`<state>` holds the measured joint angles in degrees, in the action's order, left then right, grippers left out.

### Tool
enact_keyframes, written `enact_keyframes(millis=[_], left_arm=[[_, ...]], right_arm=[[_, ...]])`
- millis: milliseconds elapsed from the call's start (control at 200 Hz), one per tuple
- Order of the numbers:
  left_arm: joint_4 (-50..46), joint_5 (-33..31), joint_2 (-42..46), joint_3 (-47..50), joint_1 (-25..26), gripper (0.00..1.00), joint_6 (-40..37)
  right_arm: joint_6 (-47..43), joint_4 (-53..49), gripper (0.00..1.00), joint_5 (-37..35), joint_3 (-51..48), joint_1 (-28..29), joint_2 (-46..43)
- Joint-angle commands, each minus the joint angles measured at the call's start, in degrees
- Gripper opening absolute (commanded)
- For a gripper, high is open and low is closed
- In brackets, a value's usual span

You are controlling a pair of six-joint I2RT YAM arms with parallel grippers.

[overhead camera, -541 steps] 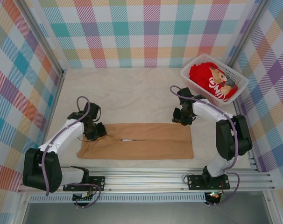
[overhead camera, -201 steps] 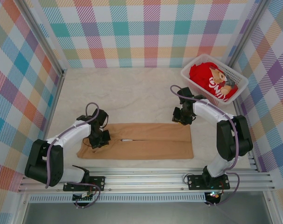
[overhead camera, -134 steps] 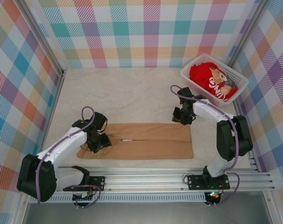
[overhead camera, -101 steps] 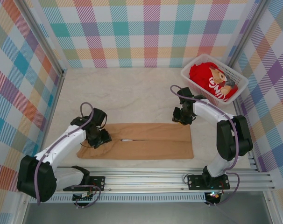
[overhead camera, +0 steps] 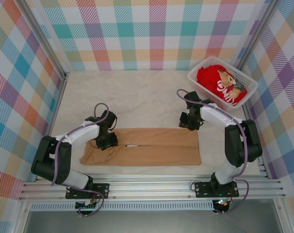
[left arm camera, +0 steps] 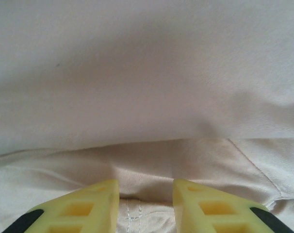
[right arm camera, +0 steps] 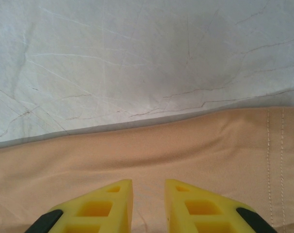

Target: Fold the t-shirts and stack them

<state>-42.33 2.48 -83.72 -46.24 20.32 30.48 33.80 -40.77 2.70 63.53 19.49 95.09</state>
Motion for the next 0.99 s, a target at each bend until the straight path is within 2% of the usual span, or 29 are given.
enact_keyframes(millis=[0, 195, 540, 800, 990], left_arm=[[1.62, 0.05, 1.79, 1.52, -0.98, 0.35, -2.23], [1.80, 2.34, 0.45, 3.59, -0.98, 0.30, -0.71], [0.33, 5.84, 7.33, 5.73, -0.38, 0.23, 3.78], [0.04, 6.44, 7.38, 7.10, -0.02, 0.24, 3.76], [-0.28, 4.59, 6.60, 6.39, 0.23, 0.33, 2.47]], right_arm=[[0.21, -0.67, 0.24, 1.00, -0.77, 0.20, -1.05], [0.21, -0.60, 0.24, 1.03, -0.01, 0.21, -0.70], [0.38, -0.19, 0.24, 1.17, -0.07, 0.20, -0.27], [0.61, 0.29, 0.24, 1.62, 0.10, 0.20, 0.22], [0.65, 0.08, 0.24, 1.61, 0.11, 0.22, 0.01]])
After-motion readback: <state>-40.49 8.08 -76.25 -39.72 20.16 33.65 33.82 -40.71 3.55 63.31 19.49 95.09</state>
